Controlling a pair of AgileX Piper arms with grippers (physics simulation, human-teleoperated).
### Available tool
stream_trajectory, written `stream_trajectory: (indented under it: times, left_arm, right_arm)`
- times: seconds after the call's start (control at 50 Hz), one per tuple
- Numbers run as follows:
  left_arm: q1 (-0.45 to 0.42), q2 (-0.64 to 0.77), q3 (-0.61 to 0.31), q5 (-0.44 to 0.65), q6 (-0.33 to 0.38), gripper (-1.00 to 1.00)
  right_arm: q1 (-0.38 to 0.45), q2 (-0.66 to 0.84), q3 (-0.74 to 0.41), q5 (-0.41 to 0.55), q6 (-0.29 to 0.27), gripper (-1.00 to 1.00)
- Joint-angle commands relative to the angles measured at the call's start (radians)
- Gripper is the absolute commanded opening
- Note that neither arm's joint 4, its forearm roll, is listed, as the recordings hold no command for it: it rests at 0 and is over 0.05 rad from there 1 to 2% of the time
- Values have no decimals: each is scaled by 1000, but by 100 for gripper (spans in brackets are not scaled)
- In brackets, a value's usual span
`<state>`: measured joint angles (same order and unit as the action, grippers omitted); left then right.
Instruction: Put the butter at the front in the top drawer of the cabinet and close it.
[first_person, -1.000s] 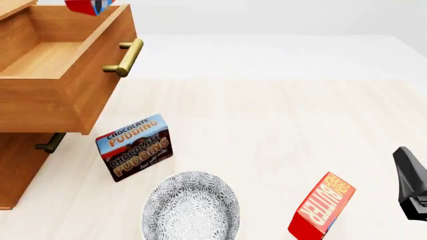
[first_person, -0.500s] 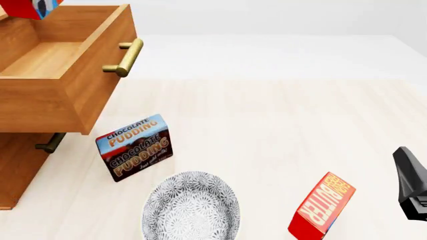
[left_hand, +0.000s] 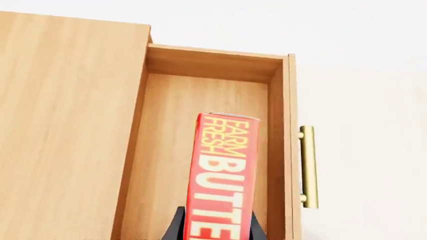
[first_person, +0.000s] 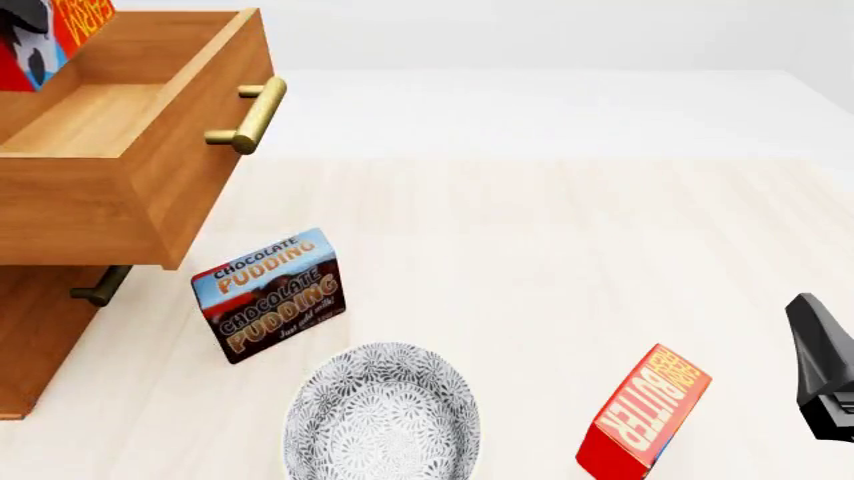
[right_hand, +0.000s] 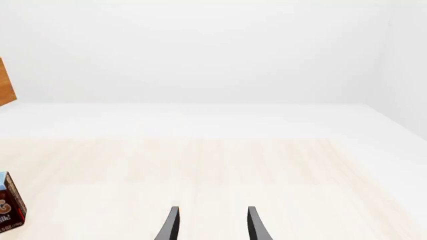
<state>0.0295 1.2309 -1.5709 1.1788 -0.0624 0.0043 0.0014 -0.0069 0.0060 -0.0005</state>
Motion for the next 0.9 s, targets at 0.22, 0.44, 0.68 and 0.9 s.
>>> stream_trajectory:
  times: [0.22, 0.44, 0.68, 0.9]
  left_arm:
    - [27, -19, 146, -127, -7, -100]
    - [13, 9, 191, -193, -37, -100]
    - [21, 45, 230, -251, -37, -100]
    - [15, 74, 239, -282, -38, -100]
  right_arm:
    - [0, 0, 1, -1, 0, 100]
    - [-1, 0, 1, -1, 0, 100]
    - [0, 0, 1, -1, 0, 100]
    - [0, 0, 1, -1, 0, 100]
